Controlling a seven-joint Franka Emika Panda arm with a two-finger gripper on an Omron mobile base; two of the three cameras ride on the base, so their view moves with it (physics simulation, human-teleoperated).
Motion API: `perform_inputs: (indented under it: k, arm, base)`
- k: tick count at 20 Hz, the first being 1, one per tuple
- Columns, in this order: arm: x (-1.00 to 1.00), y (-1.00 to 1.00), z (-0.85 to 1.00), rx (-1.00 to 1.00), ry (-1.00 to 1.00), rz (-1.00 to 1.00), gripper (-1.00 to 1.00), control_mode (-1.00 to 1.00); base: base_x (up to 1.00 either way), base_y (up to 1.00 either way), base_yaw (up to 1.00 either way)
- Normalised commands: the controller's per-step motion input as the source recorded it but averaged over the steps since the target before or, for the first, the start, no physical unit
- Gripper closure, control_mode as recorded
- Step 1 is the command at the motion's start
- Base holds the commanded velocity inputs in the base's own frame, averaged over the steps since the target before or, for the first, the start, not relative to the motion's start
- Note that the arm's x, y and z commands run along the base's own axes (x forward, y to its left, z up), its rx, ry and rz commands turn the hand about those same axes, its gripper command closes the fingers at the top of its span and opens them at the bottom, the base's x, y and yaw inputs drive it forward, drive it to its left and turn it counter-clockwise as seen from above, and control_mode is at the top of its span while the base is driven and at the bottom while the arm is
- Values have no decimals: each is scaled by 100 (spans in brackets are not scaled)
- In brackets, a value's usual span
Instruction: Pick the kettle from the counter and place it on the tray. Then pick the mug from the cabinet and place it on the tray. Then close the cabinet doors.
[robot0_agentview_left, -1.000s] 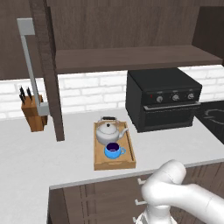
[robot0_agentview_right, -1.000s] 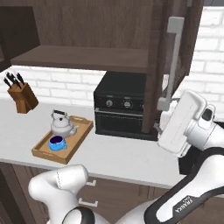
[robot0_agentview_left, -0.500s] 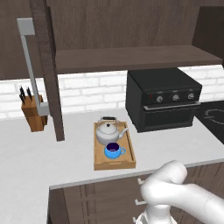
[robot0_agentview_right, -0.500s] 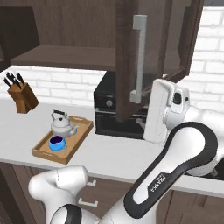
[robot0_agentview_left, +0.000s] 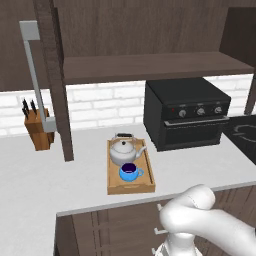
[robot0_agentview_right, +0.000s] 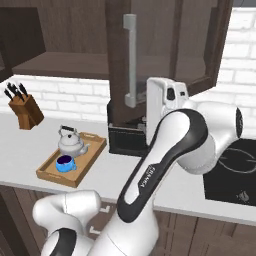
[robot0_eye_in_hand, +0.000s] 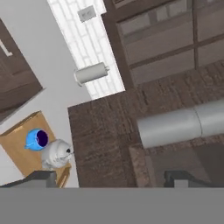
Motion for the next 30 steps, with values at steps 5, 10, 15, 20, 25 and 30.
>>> perform_inputs:
  k: [5,10,15,20,25,30]
  arm:
    - [65,36,0,-2,0,-7,-100,-100]
    - [74,27,0,0,0,-9,-100,-100]
    - [81,11,0,0,0,-10,-100,-100]
    - [82,3,0,0,0,-8,-100,-100]
    - [84,0,0,0,0,-9,-100,-100]
    - [84,0,0,0,0,-10,-100,-100]
  base:
    - [0,0,0]
    - [0,0,0]
    - [0,0,0]
    - [0,0,0]
    - [0,0,0]
    - [0,0,0]
